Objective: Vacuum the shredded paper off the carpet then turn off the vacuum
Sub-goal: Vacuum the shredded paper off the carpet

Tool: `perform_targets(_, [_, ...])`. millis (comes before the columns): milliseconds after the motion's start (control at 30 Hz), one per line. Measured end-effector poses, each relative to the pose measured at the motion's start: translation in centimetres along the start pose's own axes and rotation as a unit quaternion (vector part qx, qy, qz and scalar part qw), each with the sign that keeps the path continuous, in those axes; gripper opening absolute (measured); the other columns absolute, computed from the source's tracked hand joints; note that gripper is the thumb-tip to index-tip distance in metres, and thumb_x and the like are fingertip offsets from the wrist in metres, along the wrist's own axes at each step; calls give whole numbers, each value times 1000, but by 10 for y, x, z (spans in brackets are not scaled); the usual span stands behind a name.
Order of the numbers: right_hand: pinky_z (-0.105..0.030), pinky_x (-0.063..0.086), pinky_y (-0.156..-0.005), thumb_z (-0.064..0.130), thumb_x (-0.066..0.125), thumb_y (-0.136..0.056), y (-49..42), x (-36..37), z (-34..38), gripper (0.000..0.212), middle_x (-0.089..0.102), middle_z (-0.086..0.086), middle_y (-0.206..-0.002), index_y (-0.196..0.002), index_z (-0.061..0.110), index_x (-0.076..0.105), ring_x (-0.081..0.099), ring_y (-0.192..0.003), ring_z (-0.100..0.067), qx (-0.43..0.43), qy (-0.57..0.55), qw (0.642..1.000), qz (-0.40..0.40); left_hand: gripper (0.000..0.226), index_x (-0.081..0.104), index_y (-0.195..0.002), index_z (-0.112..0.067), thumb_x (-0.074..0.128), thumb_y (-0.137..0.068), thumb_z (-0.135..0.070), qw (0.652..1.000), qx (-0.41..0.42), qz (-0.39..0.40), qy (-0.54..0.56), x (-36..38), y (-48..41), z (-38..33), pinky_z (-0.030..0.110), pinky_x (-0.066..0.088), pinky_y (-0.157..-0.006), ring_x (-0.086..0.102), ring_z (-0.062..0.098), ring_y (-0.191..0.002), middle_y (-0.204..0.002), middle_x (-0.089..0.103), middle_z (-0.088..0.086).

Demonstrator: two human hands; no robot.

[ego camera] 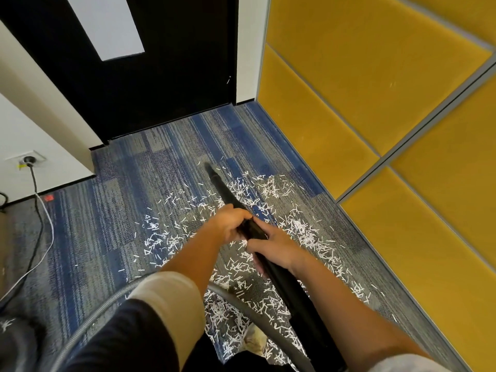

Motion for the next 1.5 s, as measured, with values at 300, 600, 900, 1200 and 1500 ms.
perform_targets(300, [-24,47,-43,4,59,-82,0,-15,-2,43,53,-5,-64,-107,38,51,50,-45,-16,-7,-34,999,-36,26,44,-119,0,47,-94,3,999,9,23,-20,27,-8,-3,37,56,-67,59,21,-71,-83,56,13])
perform_targets(600, [-25,46,-44,6,60,-81,-9,-11,3,43,55,-7,-62,-86,47,51,52,-46,-19,-9,-17,1000,-17,46,34,-136,2,49,-93,5,1000,13,6,-2,14,-10,-10,39,55,-60,60,24,-76,-91,56,14])
perform_targets(900, [-26,46,-44,6,61,-78,-14,-20,-3,60,56,-8,-62,-129,35,47,52,-45,-19,16,-18,1000,-17,20,41,-110,-2,49,-93,6,1000,15,5,23,19,-5,-14,42,53,-75,59,23,-75,-89,54,14])
perform_targets(1200, [-26,46,-43,1,57,-80,-11,5,10,53,55,-10,-61,-94,52,48,51,-46,-20,5,11,999,50,40,34,-124,-3,50,-88,8,1000,-13,-13,11,-14,2,-8,46,56,-77,59,23,-73,-87,52,13])
perform_targets(1500, [-28,46,-46,5,59,-80,-6,10,-2,54,54,-11,-65,-115,45,47,50,-47,-20,6,1,999,38,46,32,-131,-5,49,-89,7,1000,-25,11,7,-7,14,-1,37,58,-57,59,22,-73,-91,51,13])
Point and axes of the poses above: each hand's wrist, its own y-axis away from the middle knuckle, its own x-axis out of the palm, z = x × y, the point moved 7 cm from there along -y, towards the middle knuckle
